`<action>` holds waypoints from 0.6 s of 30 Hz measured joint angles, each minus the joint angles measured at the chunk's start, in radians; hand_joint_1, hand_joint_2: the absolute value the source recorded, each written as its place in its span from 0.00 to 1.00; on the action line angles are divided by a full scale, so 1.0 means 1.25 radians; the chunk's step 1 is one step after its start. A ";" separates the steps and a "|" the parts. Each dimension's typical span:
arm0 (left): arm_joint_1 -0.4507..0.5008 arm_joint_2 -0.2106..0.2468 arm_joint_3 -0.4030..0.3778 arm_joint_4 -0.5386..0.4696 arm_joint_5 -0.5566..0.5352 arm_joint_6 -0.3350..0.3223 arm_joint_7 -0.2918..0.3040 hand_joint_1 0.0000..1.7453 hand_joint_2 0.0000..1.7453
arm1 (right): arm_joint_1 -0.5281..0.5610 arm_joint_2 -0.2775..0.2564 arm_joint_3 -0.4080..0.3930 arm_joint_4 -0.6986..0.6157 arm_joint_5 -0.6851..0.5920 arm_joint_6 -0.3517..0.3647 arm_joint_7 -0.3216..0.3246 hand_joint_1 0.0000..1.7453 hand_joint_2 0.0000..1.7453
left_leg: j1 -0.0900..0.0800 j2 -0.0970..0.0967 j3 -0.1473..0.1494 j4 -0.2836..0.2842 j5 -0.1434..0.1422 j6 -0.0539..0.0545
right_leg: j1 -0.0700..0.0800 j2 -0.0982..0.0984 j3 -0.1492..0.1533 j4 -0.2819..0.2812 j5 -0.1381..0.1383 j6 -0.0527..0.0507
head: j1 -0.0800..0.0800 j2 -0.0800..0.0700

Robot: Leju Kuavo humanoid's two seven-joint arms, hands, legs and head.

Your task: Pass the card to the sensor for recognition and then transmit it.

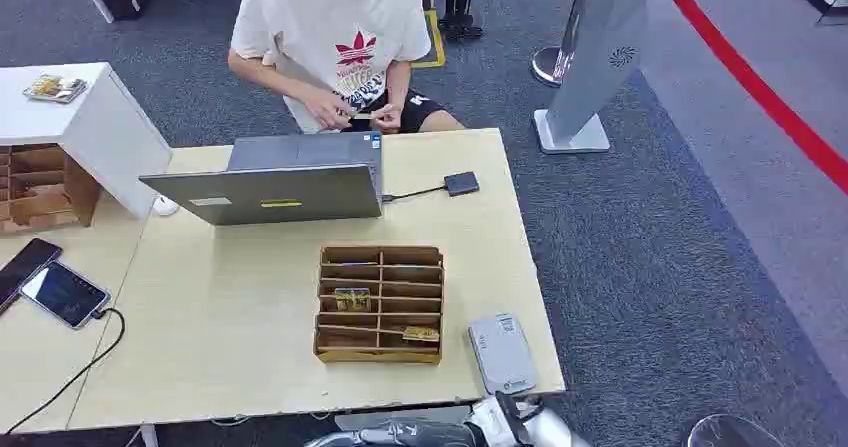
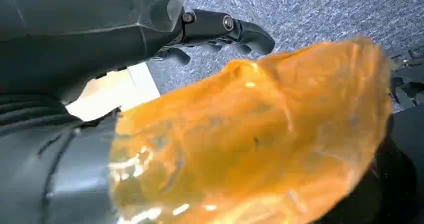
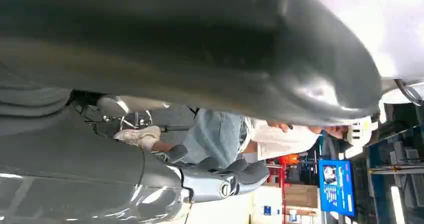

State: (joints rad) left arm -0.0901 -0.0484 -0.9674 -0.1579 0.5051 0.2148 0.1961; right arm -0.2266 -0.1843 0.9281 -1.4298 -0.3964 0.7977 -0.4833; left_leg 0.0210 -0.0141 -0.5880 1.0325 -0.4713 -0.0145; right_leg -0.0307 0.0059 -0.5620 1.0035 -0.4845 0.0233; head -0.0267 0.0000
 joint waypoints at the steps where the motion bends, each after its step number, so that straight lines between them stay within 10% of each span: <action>1: 0.000 0.000 0.000 0.000 0.000 0.000 0.000 0.00 0.00 | 0.000 0.000 0.000 0.000 0.000 -0.001 0.000 0.00 0.00 | 0.000 0.000 0.000 0.000 0.000 0.000 | 0.000 0.000 0.000 0.000 0.000 0.000 | 0.000 0.000; 18: 0.000 0.000 0.000 0.000 -0.006 -0.006 -0.006 0.00 0.00 | -0.021 0.000 0.006 0.000 0.013 -0.015 0.002 0.00 0.00 | 0.000 0.000 0.000 0.000 0.000 0.000 | 0.000 0.000 0.000 0.000 0.000 0.000 | 0.000 0.000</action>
State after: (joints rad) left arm -0.0905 -0.0484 -0.9678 -0.1579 0.4978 0.2075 0.1881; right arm -0.2528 -0.1843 0.9358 -1.4298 -0.3799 0.7786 -0.4814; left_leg 0.0210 -0.0141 -0.5880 1.0325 -0.4713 -0.0144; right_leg -0.0306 0.0059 -0.5620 1.0035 -0.4845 0.0233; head -0.0267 0.0000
